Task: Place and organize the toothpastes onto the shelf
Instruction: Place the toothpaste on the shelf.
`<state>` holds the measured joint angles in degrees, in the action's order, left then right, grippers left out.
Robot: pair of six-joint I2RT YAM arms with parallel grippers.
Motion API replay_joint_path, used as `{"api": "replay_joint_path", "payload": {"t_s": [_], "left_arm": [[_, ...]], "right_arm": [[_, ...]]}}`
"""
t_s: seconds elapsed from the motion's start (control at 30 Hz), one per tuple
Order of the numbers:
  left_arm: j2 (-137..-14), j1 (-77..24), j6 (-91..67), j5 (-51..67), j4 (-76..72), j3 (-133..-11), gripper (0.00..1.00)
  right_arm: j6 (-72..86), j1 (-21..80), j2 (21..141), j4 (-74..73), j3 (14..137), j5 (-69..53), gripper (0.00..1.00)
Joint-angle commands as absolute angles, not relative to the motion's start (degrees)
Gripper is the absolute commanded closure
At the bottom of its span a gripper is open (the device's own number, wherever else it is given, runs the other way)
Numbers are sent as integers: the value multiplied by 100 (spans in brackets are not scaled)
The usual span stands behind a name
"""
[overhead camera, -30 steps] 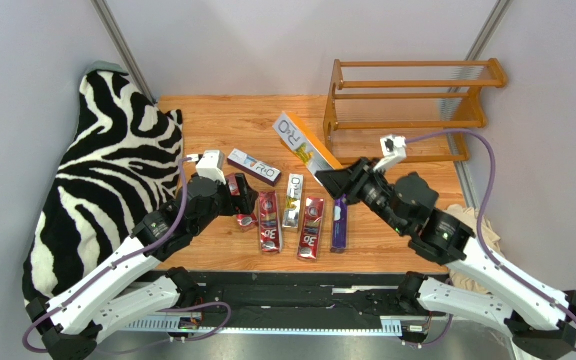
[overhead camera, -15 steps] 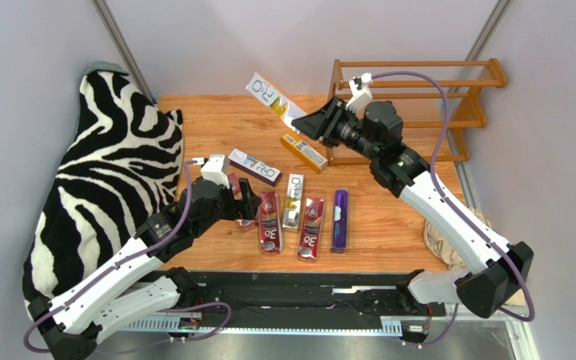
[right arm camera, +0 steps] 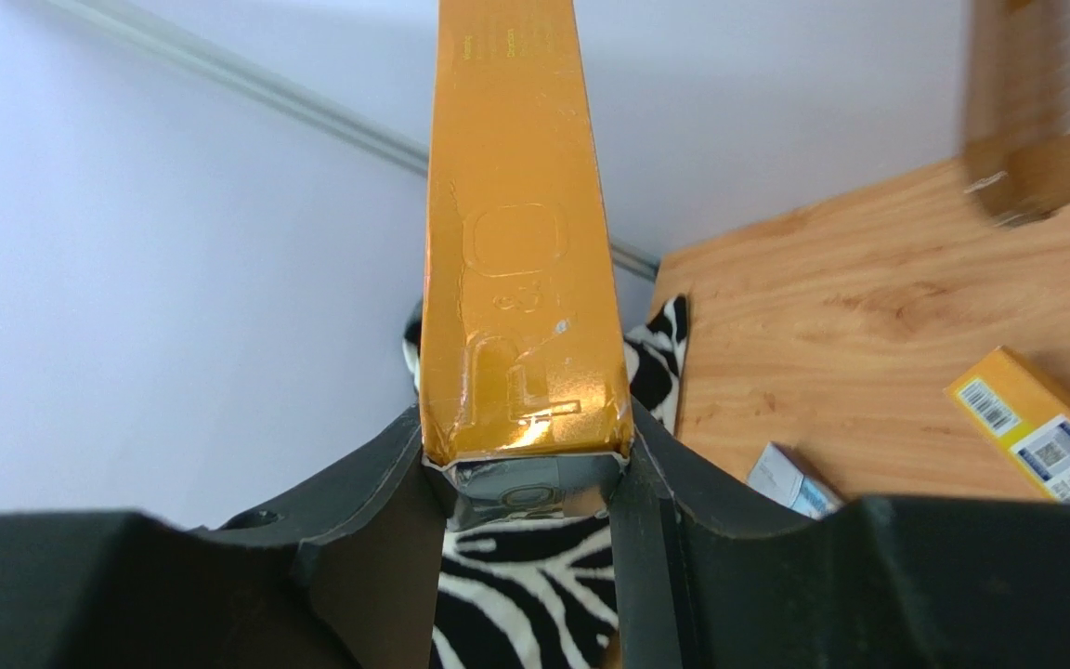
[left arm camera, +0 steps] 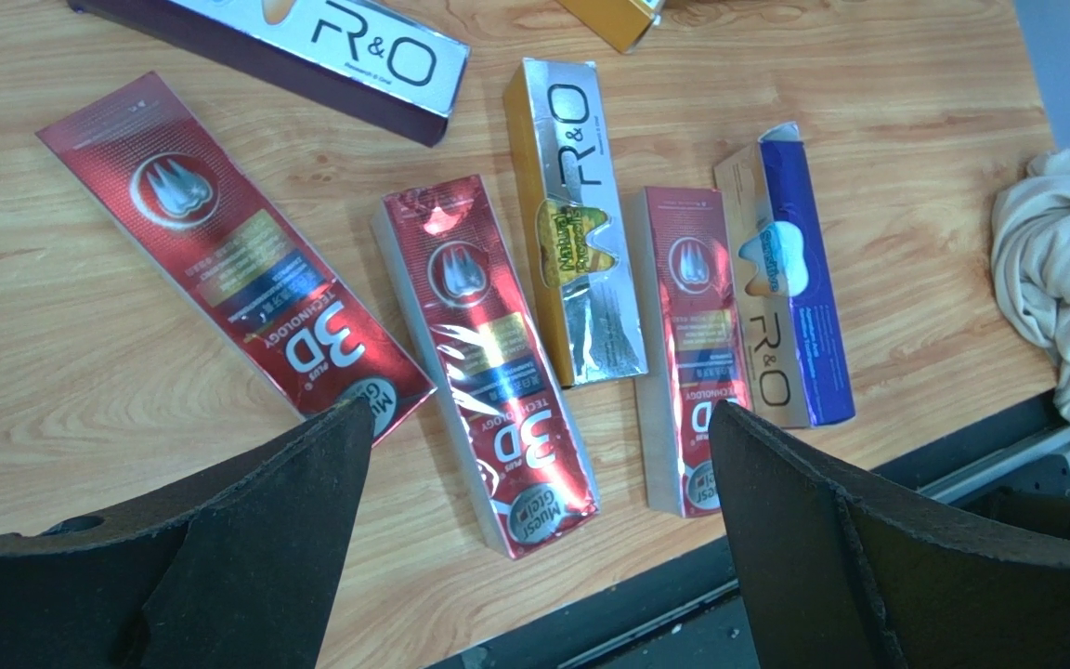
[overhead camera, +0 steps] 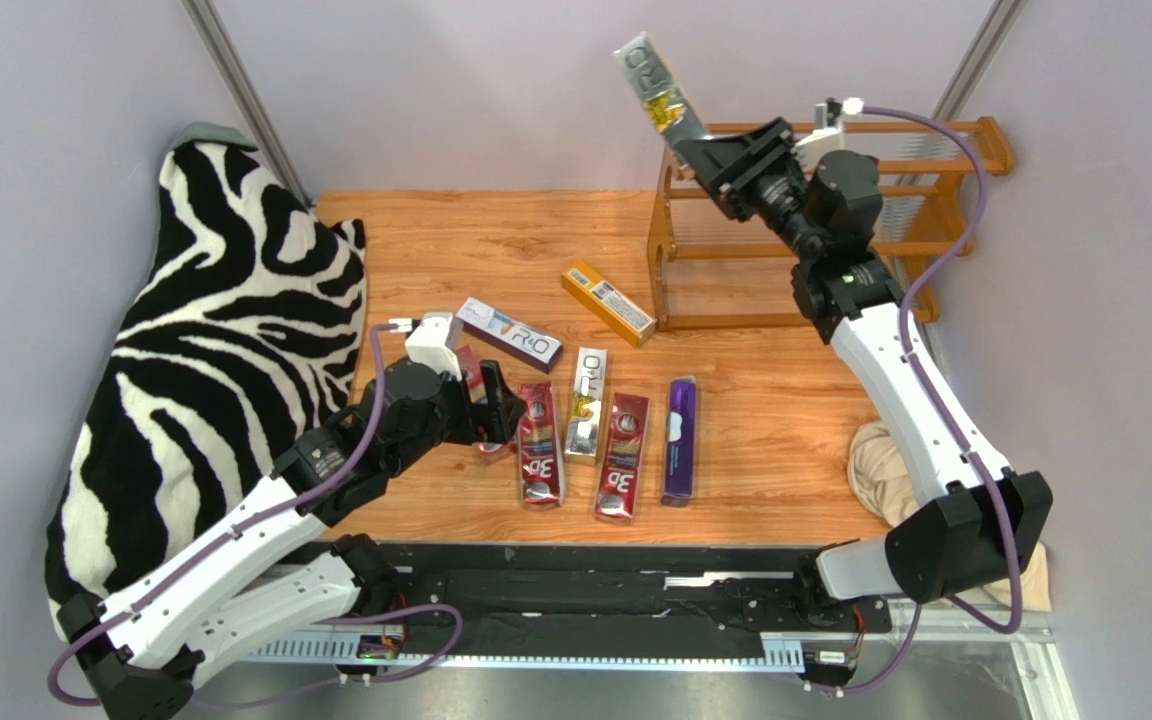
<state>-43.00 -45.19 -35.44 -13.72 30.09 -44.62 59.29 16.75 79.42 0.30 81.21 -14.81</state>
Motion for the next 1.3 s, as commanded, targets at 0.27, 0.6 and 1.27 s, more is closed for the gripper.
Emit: {"api": "replay_joint_path", "payload": {"t_s": [0.27,0.6,1.27], "left_arm": [[-4342,-4526,-3586,-1222,2725,-4333,1],[-4412,-4518,-3577,-1151,2628,-4237,1],[-4421,-4526,-3595,-1046,2479,-3929,1]], "right_arm": [[6908,-350,7893,598,7656,-1599,80],[6987,-1756,8191,421,7559,-2267,80],[7137,-2373,9193,844,7567,-3471,76]]}}
